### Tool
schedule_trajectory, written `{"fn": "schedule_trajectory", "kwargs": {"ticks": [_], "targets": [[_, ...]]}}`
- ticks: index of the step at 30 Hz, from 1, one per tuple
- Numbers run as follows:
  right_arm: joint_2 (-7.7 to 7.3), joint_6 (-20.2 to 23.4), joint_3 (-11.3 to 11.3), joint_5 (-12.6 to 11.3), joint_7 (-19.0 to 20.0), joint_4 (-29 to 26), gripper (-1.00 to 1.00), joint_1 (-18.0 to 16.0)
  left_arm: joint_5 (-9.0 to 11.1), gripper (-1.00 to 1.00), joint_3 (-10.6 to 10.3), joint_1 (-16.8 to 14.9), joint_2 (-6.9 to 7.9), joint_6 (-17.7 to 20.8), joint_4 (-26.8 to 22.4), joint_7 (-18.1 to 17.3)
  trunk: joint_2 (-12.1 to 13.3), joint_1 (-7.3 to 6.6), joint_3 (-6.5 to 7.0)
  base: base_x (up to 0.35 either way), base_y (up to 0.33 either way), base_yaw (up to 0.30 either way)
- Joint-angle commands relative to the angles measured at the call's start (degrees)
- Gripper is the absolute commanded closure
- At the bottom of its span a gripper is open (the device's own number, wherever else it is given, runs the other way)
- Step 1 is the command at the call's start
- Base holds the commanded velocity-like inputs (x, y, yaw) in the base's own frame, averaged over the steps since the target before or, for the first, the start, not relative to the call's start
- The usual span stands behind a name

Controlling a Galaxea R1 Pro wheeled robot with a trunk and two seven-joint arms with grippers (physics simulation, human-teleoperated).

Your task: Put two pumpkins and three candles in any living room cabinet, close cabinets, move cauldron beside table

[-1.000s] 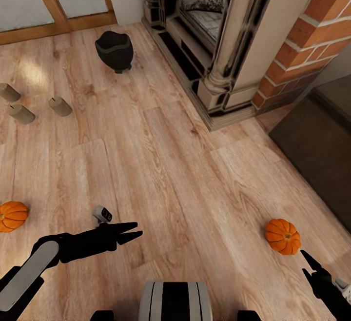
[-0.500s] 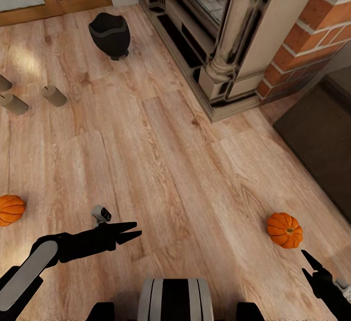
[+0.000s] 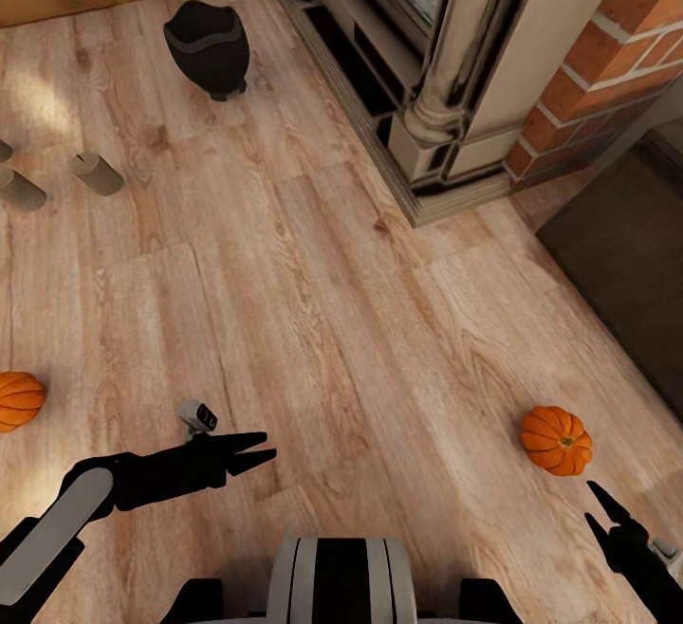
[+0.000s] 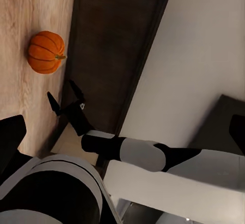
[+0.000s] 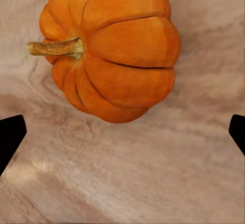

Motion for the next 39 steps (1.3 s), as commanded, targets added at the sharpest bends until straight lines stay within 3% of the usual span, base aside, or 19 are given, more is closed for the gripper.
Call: {"fn": "schedule_trajectory", "kwargs": {"ticks": [1,6,14,22,30,39], "targets": [[-0.03,0.6,-0.4,0.2,1.1,0.0,-1.0,0.0,0.0,-1.0,-0.1,0.0,0.04,0.2,0.0,-0.2,0.0,-0.01,-0.03,0.0,0.0,0.0],[-0.33,0.7,-0.4,0.3,4.9,0.0,-1.0,0.0,0.0,-1.0,0.0,0.0,0.04,0.2,0.0,-0.2,0.0,-0.01,-0.03,0.0,0.0,0.0],[-0.6,2.2,-0.4,0.2,4.9,0.1,-1.0,0.0,0.0,-1.0,0.0,0.0,0.04,0.1,0.0,-0.2,0.0,-0.01,-0.03,0.082,-0.048,0.0],[-0.68,3.2,-0.9,0.1,1.6,0.1,-1.0,0.0,0.0,-1.0,0.3,0.0,0.04,0.1,-0.1,-0.2,0.0,-0.01,-0.03,0.047,-0.03,0.0],[-0.61,2.7,-1.2,-0.2,-5.0,0.3,-1.0,0.0,0.0,-1.0,0.5,0.0,0.09,0.1,0.2,-0.2,0.0,-0.01,-0.03,0.093,-0.001,0.0],[-0.52,2.5,-1.2,-0.2,-5.7,0.2,-1.0,0.0,0.0,-1.0,0.5,0.0,0.12,0.1,0.2,-0.2,0.0,-0.01,-0.03,0.091,0.0,0.0]]}}
